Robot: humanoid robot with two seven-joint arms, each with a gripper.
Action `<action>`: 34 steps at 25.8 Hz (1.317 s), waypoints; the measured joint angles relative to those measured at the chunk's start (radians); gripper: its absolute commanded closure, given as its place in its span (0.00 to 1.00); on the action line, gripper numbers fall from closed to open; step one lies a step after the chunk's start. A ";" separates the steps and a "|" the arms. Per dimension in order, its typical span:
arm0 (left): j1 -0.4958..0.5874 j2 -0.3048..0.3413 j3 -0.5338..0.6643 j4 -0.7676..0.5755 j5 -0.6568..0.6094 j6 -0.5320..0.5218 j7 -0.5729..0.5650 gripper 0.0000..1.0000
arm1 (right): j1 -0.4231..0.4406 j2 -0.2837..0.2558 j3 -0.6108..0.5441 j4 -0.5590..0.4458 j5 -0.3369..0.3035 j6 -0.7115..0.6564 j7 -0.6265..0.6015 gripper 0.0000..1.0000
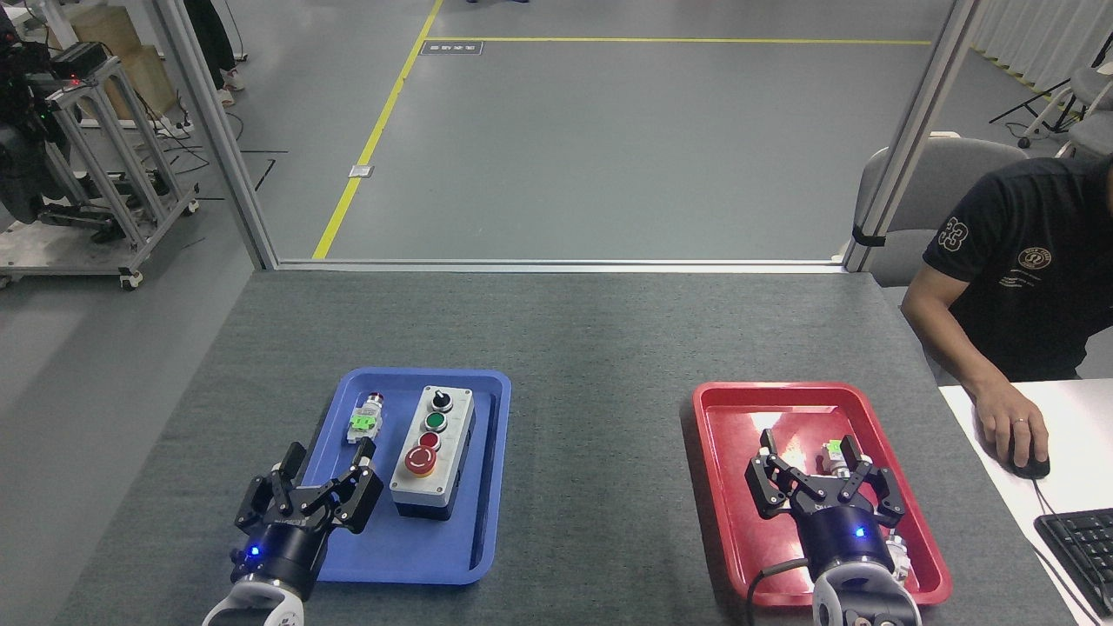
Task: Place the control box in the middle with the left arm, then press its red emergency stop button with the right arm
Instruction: 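Move the left gripper forward toward the grey control box in the blue tray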
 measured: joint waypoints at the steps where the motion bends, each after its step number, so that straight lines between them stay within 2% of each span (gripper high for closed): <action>1: -0.006 0.000 0.000 0.001 0.000 0.002 -0.001 0.01 | 0.000 0.000 0.000 0.000 0.000 0.000 0.000 0.00; 34: -0.015 0.003 0.008 0.009 -0.001 0.004 0.000 0.01 | -0.010 0.005 0.001 0.000 0.002 -0.005 0.002 0.00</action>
